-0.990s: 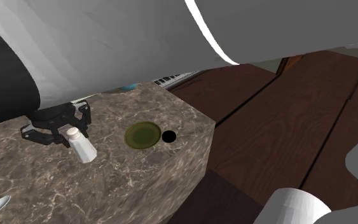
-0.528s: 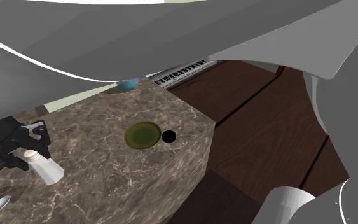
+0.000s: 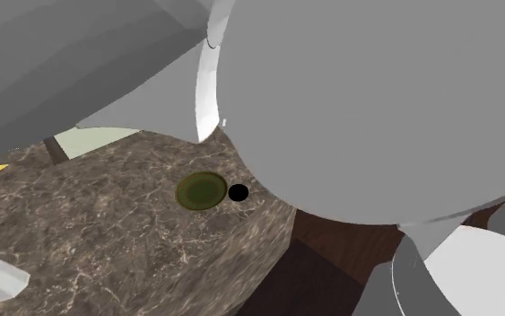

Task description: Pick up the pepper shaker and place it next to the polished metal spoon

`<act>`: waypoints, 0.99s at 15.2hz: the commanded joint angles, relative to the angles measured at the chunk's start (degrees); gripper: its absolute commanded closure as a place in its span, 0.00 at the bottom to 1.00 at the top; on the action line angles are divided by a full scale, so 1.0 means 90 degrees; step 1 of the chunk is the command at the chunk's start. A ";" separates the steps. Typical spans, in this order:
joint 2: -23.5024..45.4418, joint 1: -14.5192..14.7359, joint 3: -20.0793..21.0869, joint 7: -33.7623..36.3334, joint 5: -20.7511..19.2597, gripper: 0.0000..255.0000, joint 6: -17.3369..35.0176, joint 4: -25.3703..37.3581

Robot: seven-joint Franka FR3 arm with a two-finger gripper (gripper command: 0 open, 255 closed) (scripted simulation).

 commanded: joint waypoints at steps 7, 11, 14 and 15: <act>0.1741 0.0906 0.0224 0.1043 -0.0660 1.00 -0.0674 0.2128; 0.2791 0.1524 0.0197 0.1366 -0.0972 1.00 -0.1231 0.3637; 0.3791 0.2109 0.0108 0.1471 -0.1196 1.00 -0.1843 0.5232; 0.4235 0.2359 0.0052 0.1456 -0.1272 1.00 -0.2140 0.5989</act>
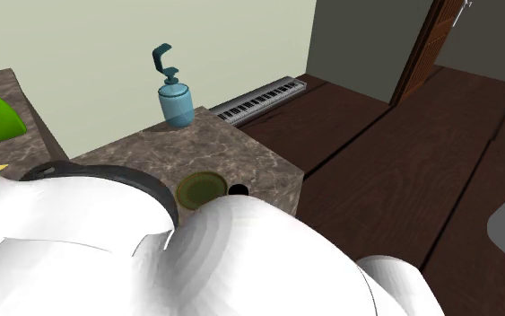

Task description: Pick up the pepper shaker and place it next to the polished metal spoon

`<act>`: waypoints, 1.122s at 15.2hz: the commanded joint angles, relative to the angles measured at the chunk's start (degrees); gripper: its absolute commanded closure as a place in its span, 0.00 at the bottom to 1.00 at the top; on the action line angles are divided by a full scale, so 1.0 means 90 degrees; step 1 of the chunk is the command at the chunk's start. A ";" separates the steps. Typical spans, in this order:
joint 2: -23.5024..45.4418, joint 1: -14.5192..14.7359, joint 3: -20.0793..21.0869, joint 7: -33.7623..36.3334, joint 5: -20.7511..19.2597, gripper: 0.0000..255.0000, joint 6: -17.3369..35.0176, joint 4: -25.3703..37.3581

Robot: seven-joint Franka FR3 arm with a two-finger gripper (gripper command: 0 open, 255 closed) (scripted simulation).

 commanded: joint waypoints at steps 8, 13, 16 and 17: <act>0.0630 0.0256 -0.0078 0.0139 -0.0122 1.00 0.0171 0.0440; 0.0600 0.0164 -0.0075 0.0241 -0.0142 1.00 0.0610 -0.0056; 0.0607 0.0135 -0.0078 0.0279 -0.0154 1.00 0.0776 -0.0225; 0.0608 0.0135 -0.0078 0.0278 -0.0154 1.00 0.0775 -0.0222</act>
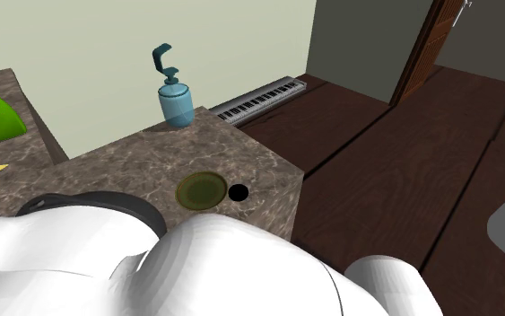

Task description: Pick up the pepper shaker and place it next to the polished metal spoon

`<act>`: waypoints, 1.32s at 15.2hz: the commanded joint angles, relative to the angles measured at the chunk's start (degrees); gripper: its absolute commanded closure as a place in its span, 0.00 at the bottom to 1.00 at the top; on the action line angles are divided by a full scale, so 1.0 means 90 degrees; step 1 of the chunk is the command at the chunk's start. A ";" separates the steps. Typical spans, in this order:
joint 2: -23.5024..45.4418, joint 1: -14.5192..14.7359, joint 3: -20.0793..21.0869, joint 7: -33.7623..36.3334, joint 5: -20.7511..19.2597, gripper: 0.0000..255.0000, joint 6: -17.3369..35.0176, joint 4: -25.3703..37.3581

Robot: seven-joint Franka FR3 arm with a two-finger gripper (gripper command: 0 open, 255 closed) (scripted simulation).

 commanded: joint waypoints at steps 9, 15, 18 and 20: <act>-0.0008 -0.0011 0.0000 0.0004 -0.0001 0.00 0.0033 -0.0039; 0.0115 0.0244 -0.0010 -0.0147 0.0024 0.00 -0.0847 0.1013; 0.0115 0.0244 -0.0010 -0.0147 0.0025 0.00 -0.0847 0.1013; 0.0116 0.0245 -0.0011 -0.0147 0.0025 0.00 -0.0847 0.1014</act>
